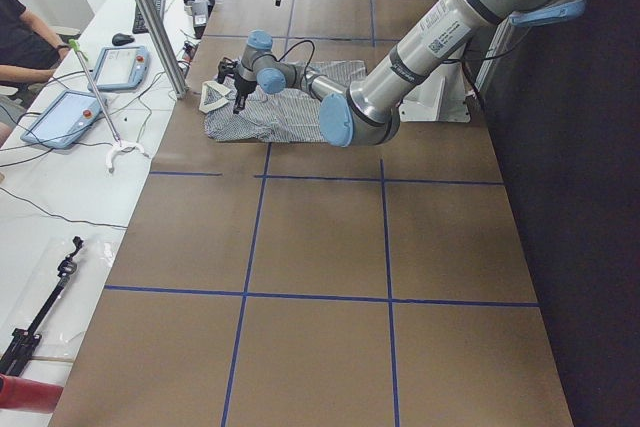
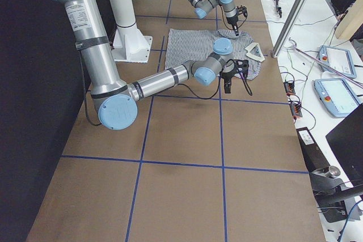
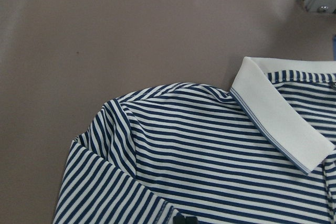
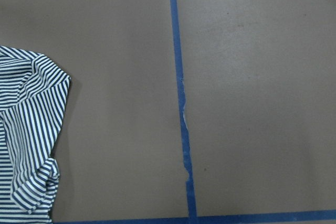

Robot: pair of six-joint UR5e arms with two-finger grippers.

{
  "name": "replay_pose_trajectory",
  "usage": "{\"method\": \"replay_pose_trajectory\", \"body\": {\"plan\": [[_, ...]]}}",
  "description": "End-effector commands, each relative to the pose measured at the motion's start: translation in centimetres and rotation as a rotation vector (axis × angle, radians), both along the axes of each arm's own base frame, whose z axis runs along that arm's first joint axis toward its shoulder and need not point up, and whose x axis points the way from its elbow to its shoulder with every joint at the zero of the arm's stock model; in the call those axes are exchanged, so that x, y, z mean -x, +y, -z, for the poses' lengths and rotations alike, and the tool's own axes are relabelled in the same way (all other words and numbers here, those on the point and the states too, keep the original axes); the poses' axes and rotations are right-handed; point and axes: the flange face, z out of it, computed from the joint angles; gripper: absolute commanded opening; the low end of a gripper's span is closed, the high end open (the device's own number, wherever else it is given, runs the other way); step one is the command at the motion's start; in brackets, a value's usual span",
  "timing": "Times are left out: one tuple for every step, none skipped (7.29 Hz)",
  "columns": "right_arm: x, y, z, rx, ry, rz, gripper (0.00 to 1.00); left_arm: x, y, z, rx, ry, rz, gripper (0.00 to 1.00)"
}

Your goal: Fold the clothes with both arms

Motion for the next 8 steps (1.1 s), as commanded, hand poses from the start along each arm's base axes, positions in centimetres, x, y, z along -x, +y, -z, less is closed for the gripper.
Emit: {"method": "replay_pose_trajectory", "body": {"plan": [[2.1, 2.8, 3.7, 0.123, -0.106, -0.059, 1.00, 2.2, 3.7, 2.2, -0.057, 0.073, -0.020, 0.47], [6.5, 6.6, 6.6, 0.218, -0.169, -0.121, 1.00, 2.9, 7.9, 2.3, -0.080, 0.100, -0.055, 0.47], [11.8, 12.6, 7.9, 0.256, -0.184, -0.173, 1.00, 5.2, 11.5, 0.7, -0.100, 0.123, -0.079, 0.47], [16.2, 18.3, 8.6, 0.242, -0.153, -0.210, 1.00, 7.9, 14.7, -1.5, -0.086, 0.155, -0.133, 0.47], [18.9, 23.8, 10.0, 0.277, -0.083, -0.241, 1.00, 9.6, 17.0, -1.5, -0.060, 0.207, -0.195, 0.47], [22.3, 29.3, 9.7, 0.264, 0.016, -0.289, 0.98, 10.3, 17.4, -1.6, -0.061, 0.214, -0.197, 0.47], [24.6, 33.1, 9.6, 0.274, 0.012, -0.353, 0.92, 10.3, 17.4, -2.2, -0.059, 0.202, -0.192, 0.47], [25.8, 35.9, 9.7, 0.349, -0.017, -0.380, 0.85, 10.1, 17.3, -2.5, -0.057, 0.197, -0.193, 0.48]]}}
